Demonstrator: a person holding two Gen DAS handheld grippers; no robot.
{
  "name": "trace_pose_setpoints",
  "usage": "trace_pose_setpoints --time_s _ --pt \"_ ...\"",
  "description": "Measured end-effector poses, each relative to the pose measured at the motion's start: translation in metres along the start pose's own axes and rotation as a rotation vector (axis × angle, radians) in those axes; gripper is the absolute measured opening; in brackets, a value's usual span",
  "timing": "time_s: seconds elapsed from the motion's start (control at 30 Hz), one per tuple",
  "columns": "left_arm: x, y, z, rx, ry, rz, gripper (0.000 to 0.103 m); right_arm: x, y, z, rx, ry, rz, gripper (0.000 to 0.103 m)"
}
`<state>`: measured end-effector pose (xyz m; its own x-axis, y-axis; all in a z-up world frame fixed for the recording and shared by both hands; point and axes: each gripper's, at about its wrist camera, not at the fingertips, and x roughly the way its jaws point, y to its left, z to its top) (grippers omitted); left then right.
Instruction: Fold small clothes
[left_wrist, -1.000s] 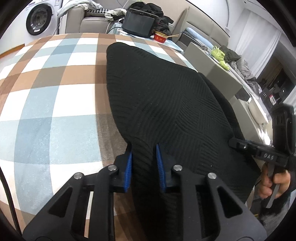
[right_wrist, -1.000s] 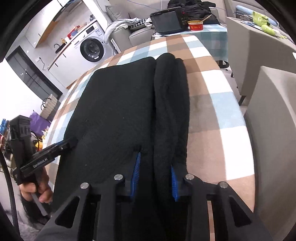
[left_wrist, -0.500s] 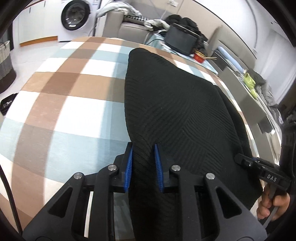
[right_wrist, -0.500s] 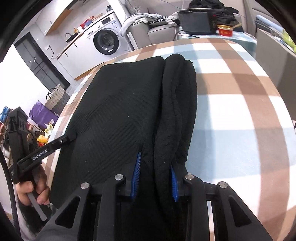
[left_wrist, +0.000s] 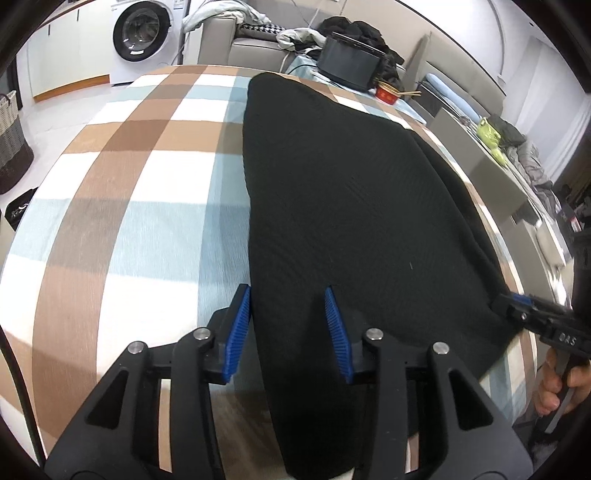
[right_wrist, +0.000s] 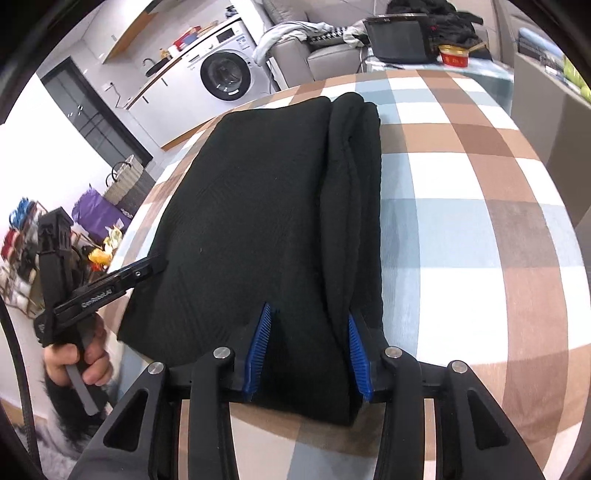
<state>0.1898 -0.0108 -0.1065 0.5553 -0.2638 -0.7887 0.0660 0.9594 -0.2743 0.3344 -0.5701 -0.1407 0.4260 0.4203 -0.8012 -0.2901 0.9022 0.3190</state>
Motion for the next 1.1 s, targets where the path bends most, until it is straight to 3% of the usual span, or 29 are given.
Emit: trace_pose_setpoints --time_s 0.4,0.7,0.8,0.83,0.87,1.0,1.1 --pt "-0.029 -0.002 -0.041 0.048 -0.034 -0.004 0.037 -0.012 0.002 -0.023 -0.016 -0.047 -0.083 0.042" --pt "-0.051 -0.009 -0.044 0.054 -0.057 -0.015 0.039 -0.031 -0.007 -0.039 0.038 -0.084 -0.017 0.041" --pt "-0.049 -0.021 -0.039 0.073 -0.062 -0.027 0.042 -0.031 -0.007 -0.036 0.038 -0.119 -0.016 0.035" --pt "-0.048 -0.027 -0.038 0.086 -0.064 -0.023 0.043 -0.026 -0.007 -0.035 0.036 -0.099 -0.031 0.025" --pt "-0.047 -0.031 -0.037 0.099 -0.065 -0.023 0.043 -0.022 -0.006 -0.036 0.026 -0.085 -0.050 0.023" --pt "-0.046 -0.042 -0.042 0.148 -0.070 0.014 0.043 -0.023 0.000 -0.041 -0.014 -0.074 -0.094 0.023" --pt "-0.054 -0.042 -0.044 0.149 -0.085 0.015 0.043 -0.037 0.005 -0.038 -0.028 -0.117 -0.111 0.023"
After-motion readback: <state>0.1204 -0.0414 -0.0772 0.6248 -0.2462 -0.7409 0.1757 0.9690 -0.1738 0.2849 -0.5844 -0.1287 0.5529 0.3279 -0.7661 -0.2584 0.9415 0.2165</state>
